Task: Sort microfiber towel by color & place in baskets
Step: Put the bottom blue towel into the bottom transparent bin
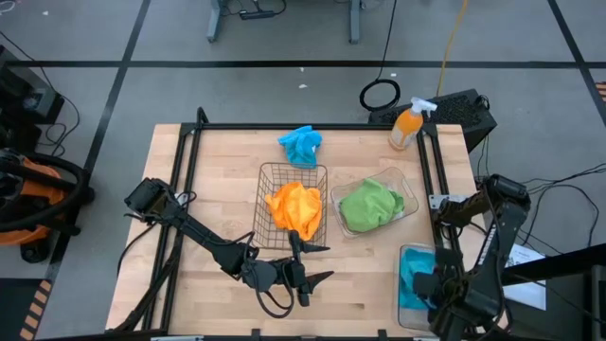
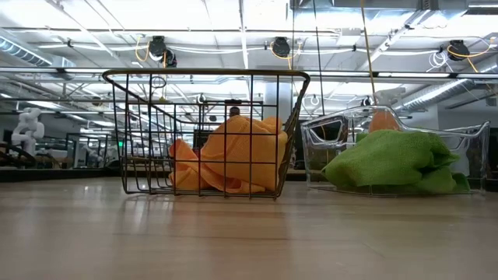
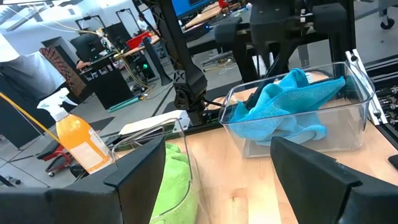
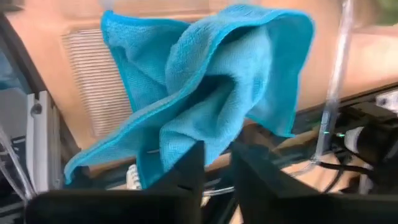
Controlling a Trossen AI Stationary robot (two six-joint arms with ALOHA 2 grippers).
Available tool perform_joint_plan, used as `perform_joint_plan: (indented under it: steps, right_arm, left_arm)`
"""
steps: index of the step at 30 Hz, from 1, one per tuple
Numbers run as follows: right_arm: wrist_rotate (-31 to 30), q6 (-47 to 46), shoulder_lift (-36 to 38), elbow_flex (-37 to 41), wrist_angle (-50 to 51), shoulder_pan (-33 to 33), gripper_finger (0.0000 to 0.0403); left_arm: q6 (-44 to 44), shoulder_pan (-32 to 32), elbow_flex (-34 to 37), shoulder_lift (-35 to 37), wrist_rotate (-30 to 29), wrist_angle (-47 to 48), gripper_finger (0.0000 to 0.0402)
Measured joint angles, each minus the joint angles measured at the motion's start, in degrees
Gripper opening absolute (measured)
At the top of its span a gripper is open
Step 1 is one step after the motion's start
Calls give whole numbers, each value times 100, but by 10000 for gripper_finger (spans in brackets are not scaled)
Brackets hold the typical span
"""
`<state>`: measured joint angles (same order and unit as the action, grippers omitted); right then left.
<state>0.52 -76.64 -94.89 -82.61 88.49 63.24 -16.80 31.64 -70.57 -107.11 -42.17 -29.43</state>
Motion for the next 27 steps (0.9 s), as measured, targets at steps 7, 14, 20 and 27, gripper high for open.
perform_joint_plan:
  steps: [7,14,20,27]
  right_arm:
    - [-49,-162,0,919,-997,106,13]
    - [-48,-160,0,2046,-2522,116,3]
    - [-203,-219,0,2418,-3077,113,1]
    - [-170,-364,192,2097,-2865,98,5]
  left_arm:
    - [-49,-12,0,2,-3,-1,296]
    - [-479,-66,0,2,-64,-31,296]
    - [-1050,-87,0,13,-460,-289,296]
    - [-1635,-192,7,467,-446,255,296]
